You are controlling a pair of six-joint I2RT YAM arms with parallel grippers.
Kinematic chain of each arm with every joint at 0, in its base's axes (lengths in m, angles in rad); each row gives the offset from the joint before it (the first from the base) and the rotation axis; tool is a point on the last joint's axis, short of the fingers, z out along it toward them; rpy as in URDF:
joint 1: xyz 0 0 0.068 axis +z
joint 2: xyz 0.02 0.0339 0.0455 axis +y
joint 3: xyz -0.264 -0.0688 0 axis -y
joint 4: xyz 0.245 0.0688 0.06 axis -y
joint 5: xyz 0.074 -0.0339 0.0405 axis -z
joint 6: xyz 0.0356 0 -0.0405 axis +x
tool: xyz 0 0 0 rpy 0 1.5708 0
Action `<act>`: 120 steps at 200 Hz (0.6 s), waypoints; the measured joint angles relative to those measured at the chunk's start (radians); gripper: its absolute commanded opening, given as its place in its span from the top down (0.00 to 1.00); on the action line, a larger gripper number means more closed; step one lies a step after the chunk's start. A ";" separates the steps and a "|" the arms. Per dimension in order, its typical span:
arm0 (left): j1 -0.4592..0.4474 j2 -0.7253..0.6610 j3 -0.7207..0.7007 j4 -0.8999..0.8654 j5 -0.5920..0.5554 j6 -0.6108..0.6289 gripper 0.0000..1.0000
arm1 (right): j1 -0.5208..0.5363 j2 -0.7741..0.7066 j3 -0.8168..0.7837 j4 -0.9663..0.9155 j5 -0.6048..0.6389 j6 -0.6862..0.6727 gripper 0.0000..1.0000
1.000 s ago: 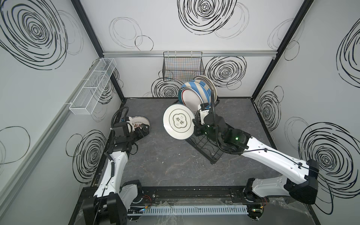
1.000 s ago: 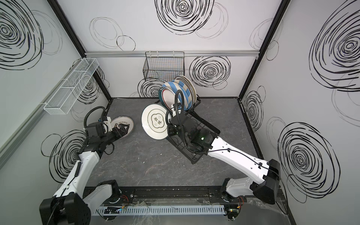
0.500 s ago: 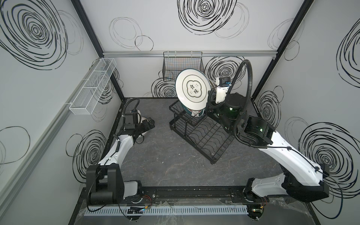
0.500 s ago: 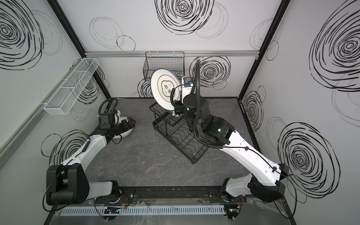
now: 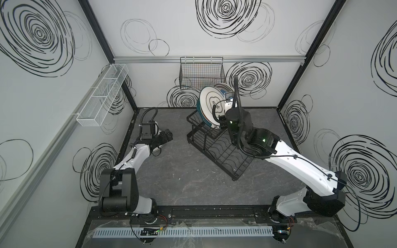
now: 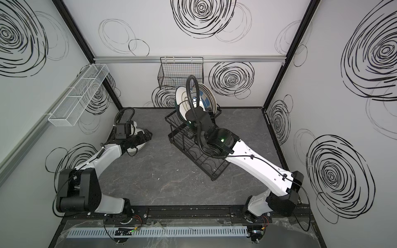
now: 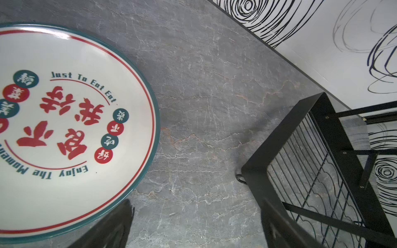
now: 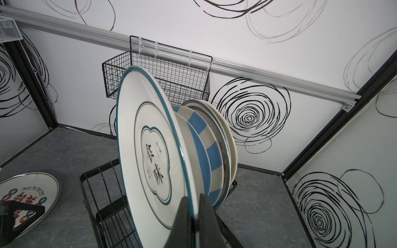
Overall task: Load plates into a dish rack
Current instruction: Place the plate on the dish rack.
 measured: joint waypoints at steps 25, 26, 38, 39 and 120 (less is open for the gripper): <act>0.000 0.000 0.000 0.002 0.003 0.000 0.04 | 0.002 0.015 -0.005 0.021 0.006 -0.015 1.00; 0.000 0.000 0.000 0.002 0.003 0.000 0.04 | 0.002 0.016 -0.005 0.022 0.006 -0.016 1.00; 0.000 0.001 0.000 0.002 0.006 0.000 0.04 | 0.002 0.021 -0.013 0.032 0.007 -0.020 1.00; 0.000 0.000 0.000 0.002 0.006 0.000 0.04 | 0.002 0.022 -0.014 0.034 0.008 -0.020 1.00; 0.000 0.001 -0.003 0.025 0.021 0.000 0.04 | 0.040 0.007 -0.166 0.228 0.091 -0.172 1.00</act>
